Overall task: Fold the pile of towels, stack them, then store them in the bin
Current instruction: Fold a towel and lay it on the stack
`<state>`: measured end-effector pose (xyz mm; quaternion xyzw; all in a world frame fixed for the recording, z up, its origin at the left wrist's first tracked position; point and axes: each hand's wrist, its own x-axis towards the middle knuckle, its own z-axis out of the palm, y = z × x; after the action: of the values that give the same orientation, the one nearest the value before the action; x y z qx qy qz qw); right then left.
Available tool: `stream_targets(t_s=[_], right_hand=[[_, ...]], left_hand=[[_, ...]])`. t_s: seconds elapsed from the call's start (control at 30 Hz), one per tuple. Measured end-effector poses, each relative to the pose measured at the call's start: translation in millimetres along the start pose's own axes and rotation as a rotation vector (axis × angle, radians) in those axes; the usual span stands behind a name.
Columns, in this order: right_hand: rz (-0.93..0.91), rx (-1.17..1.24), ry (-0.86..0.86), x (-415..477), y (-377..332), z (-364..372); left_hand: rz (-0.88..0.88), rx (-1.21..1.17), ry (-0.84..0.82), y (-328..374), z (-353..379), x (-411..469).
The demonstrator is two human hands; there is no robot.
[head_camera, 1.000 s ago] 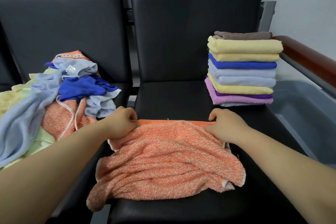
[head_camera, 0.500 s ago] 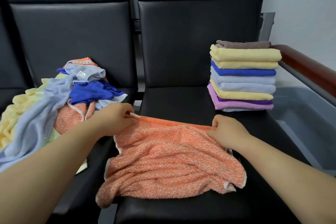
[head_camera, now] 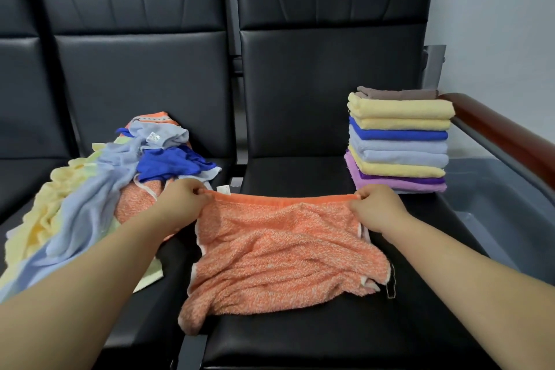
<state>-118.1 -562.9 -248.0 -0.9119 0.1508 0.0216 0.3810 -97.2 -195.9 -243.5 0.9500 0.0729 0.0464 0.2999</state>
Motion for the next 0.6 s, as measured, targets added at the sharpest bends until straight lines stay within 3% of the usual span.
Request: stream_targets(t_s=[0.17,0.4,0.47,0.6], right_hand=[[-0.014,0.254,0.081,0,-54,-33],[-0.314,0.575,0.337,10,-133,-125],[-0.352,0.559,0.350,-3,-129,-133],[-0.316,0.434,0.242,-20,-81,-113]], left_hand=[[-0.035,-0.127,0.160,24,-33,6],[0.238,-0.249,0.563,94,-133,14],[0.270,-0.286,0.594,103,-137,4],[0.257,-0.255,0.487,80,-104,-19]])
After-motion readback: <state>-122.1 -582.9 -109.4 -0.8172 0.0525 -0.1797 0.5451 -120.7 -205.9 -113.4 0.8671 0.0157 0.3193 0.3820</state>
